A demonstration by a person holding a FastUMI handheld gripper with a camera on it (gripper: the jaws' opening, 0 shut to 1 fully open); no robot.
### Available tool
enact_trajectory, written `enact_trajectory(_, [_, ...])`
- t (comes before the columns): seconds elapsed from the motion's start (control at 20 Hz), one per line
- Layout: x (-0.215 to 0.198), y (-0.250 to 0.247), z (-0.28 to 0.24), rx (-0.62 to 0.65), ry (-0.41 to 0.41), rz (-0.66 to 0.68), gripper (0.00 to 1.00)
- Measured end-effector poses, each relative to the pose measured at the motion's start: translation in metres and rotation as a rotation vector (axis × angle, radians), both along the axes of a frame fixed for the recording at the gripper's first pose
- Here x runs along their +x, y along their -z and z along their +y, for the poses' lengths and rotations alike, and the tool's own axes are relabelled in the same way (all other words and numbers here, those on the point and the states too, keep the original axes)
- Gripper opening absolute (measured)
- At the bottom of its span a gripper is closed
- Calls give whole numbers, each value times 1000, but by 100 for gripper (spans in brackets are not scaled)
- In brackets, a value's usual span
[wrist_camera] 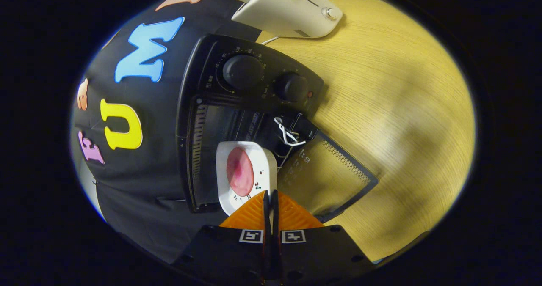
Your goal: Open the toaster oven, put the food inside, and close the toaster oven door.
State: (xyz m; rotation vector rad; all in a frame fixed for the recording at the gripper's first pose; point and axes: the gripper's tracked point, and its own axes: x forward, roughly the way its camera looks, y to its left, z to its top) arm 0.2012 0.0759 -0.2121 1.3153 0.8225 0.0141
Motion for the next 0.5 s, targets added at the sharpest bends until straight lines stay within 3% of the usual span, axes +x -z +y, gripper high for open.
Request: enact_trajectory(0.5, [57, 5, 11, 49, 164, 1, 2])
